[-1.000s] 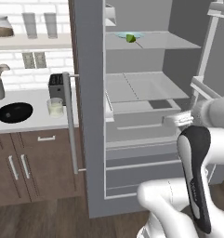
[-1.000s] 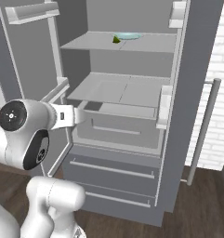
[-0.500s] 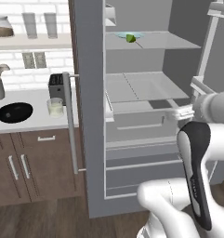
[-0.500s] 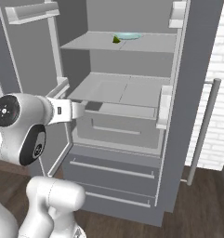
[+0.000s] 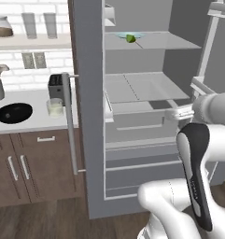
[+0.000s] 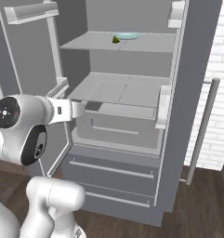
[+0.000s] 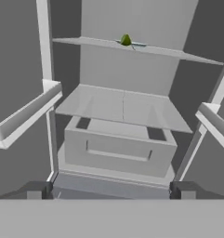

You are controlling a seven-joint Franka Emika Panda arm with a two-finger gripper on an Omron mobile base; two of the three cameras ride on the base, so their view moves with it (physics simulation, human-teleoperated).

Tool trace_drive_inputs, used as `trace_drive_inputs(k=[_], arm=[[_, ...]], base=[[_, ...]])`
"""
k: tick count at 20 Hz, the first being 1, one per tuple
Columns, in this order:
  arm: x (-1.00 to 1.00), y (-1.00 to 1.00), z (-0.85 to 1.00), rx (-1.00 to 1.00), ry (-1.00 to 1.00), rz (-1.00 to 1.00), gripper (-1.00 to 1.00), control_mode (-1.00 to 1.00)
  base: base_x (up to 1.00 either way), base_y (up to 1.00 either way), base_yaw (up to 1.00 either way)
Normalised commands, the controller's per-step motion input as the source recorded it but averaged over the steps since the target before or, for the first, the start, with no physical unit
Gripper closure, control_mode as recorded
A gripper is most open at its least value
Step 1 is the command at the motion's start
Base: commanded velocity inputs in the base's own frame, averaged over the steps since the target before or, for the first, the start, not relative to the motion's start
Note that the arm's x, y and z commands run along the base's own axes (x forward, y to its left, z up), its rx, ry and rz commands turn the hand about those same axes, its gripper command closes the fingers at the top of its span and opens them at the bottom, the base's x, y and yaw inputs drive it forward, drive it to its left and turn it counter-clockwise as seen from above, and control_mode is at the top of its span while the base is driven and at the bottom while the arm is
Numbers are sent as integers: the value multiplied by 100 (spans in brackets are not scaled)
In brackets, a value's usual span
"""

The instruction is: Grab a lemon wedge from the fridge and one ice cube from the ice bowl, and put them in the glass of lemonade.

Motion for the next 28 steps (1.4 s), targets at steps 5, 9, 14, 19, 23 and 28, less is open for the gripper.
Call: trace_drive_inputs(k=[5,9,14,19,23,28], arm=[[0,0,0,0,0,0,-100,100],[0,0,0,0,0,0,-100,100],[0,0,0,0,0,0,-100,100],[0,0,0,0,0,0,-100,100],[0,0,0,0,0,0,-100,100],[0,0,0,0,0,0,-100,100]], base=[[2,-50,0],[0,-47,0],[23,-1,-2],[75,3,-7],[86,13,-4],[84,42,0]])
